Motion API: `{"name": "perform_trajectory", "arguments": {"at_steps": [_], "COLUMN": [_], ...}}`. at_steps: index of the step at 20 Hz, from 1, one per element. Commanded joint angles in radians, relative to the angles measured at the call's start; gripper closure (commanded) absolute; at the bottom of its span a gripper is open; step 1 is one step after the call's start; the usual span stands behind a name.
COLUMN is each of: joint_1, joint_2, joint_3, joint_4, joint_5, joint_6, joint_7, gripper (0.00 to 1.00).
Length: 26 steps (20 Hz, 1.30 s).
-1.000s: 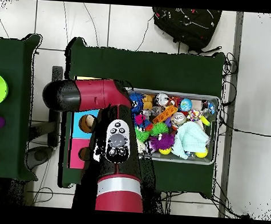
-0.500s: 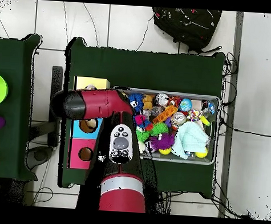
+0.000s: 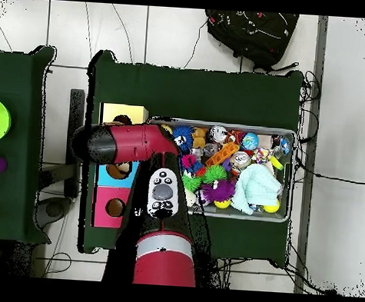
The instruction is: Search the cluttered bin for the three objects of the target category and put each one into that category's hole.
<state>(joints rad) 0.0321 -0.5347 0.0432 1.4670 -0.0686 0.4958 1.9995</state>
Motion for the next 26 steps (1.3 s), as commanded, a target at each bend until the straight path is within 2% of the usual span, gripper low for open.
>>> {"name": "perform_trajectory", "arguments": {"at_steps": [1,3,4,12,14,16,17,18,20,21,23,26], "joint_1": [-0.001,0.034,0.034,-0.011,-0.024,-0.056,-0.087,-0.114,-0.177,-0.208,-0.306,-0.423], "joint_2": [-0.025,-0.11,-0.128,-0.138,-0.141,-0.174,-0.201,-0.222,-0.243,-0.253,-0.254,-0.263], "joint_3": [-0.005,-0.046,-0.05,0.013,0.012,0.0,0.015,0.019,0.061,0.081,0.153,0.243], "joint_4": [0.062,0.008,-0.025,-0.198,-0.193,-0.101,-0.034,0.022,0.062,0.082,0.095,0.142], "joint_5": [0.02,0.022,0.022,0.051,0.038,0.026,0.019,0.03,0.01,0.001,-0.013,-0.004], "joint_6": [0.181,0.376,0.435,0.65,0.625,0.512,0.407,0.359,0.327,0.311,0.31,0.32], "joint_7": [0.103,0.104,0.096,0.077,0.058,0.036,-0.01,-0.018,-0.142,-0.203,-0.374,-0.474], "gripper": [1.0,1.0,1.0,1.0,1.0,1.0,1.0,1.0,1.0,0.0,0.0,0.0]}}
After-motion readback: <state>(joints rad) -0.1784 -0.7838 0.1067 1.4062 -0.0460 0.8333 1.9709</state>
